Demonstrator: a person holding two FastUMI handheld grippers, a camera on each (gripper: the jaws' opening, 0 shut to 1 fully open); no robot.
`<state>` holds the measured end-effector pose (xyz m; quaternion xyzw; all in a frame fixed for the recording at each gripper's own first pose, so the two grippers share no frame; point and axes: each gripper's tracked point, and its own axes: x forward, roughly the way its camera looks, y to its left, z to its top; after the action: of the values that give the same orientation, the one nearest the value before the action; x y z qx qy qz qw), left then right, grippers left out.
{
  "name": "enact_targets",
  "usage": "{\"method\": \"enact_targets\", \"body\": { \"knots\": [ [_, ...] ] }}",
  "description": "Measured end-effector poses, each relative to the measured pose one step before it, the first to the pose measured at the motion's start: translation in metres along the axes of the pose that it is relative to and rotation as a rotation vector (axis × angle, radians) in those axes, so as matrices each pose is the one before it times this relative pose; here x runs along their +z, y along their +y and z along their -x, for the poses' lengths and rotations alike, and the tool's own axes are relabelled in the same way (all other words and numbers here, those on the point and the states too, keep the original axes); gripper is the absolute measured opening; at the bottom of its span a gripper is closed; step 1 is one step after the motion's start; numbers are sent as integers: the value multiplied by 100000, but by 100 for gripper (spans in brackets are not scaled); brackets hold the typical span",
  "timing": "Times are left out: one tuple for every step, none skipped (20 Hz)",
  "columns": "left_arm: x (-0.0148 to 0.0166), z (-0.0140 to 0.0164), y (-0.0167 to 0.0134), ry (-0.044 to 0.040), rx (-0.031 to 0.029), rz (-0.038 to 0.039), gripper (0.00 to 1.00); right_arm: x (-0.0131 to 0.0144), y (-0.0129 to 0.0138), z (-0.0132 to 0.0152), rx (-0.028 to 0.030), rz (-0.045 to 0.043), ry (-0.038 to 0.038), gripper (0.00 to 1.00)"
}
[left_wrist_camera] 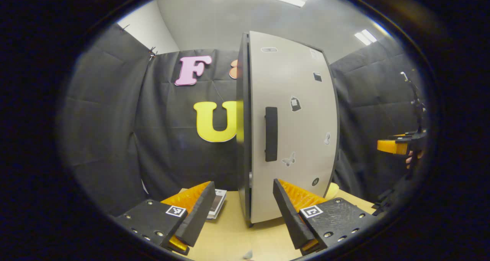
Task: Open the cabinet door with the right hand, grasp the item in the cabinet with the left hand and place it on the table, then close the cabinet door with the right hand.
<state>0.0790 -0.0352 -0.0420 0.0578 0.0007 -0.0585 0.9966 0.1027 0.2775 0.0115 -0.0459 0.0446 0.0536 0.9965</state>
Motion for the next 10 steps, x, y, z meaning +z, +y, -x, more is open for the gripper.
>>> {"method": "enact_targets", "body": {
  "knots": [
    [-386,-200,-511,789,-641,237,92,-67,-74,-269,10,1517,187,98],
    [-110,-183,-354,290,-277,180,93,5,-193,-237,-368,1405,-125,95],
    [-191,-352,-280,292,359,96,93,154,-130,-318,44,704,-432,95],
    [-32,-210,-371,197,488,479,93,178,-66,-432,366,116,-696,95],
    [646,329,-1086,10,208,710,89,142,-188,-427,572,-207,-892,95],
    [126,-236,-489,40,-57,327,93,31,-271,-431,950,28,-872,95],
    [182,-253,-238,82,955,-933,93,-58,-345,-519,1259,293,-483,95],
    [532,-251,18,-521,2318,-1595,93,-256,-534,-579,1301,359,-174,98],
    [639,-201,-187,-1143,2528,-1044,93,-339,-635,-572,1456,206,-39,95],
    [315,-327,-660,-636,1797,16,89,-337,-765,-589,1304,-68,-52,98]
  ]
}}
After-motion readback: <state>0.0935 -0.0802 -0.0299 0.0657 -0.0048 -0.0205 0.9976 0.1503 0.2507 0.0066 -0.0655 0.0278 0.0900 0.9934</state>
